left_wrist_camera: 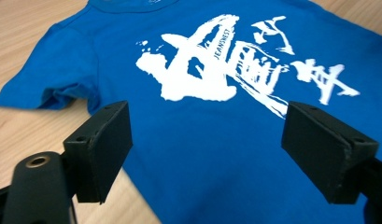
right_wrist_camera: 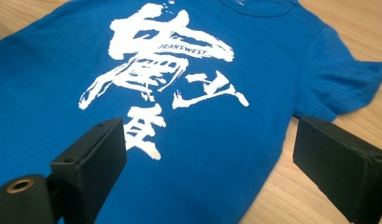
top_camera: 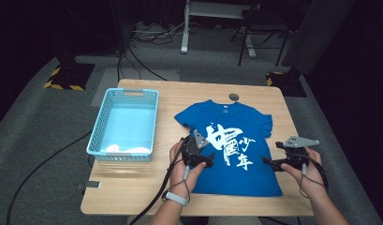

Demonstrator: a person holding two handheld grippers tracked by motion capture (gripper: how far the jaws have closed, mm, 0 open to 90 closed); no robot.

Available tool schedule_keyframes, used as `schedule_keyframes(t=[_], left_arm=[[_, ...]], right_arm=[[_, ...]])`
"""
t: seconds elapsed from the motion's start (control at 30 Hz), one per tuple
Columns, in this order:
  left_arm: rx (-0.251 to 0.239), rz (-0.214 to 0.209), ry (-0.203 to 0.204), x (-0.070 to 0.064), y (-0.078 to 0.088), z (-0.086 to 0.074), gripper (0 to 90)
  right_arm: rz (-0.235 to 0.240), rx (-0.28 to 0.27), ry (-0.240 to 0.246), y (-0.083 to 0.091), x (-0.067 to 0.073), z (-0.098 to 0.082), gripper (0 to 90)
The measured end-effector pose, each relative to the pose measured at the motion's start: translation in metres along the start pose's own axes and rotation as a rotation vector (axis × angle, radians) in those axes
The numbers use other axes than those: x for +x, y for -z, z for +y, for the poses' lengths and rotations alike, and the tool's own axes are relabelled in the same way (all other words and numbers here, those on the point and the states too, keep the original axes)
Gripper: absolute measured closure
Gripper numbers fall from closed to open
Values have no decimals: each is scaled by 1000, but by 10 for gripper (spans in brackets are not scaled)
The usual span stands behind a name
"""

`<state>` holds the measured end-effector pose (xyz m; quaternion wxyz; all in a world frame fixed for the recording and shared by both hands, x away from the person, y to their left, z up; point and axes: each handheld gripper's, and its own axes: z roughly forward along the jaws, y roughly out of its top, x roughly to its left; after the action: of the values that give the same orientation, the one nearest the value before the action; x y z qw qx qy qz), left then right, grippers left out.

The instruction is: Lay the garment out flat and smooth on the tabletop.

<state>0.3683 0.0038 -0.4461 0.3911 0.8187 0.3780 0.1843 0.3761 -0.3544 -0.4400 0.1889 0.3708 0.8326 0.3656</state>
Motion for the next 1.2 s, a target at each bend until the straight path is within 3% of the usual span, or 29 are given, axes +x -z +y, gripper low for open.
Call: schedule_keyframes(t=[0.27, 0.8, 1.2], left_arm=[[-16, 25, -31, -1, 29, -8, 156], [-48, 48, -20, 22, 70, -39, 127], [-18, 50, -29, 38, 84, -72, 105]], right_arm=[[8, -21, 9, 24, 0, 1, 101], [-21, -3, -19, 47, -8, -12, 104], [-27, 11, -48, 54, -15, -26, 101]])
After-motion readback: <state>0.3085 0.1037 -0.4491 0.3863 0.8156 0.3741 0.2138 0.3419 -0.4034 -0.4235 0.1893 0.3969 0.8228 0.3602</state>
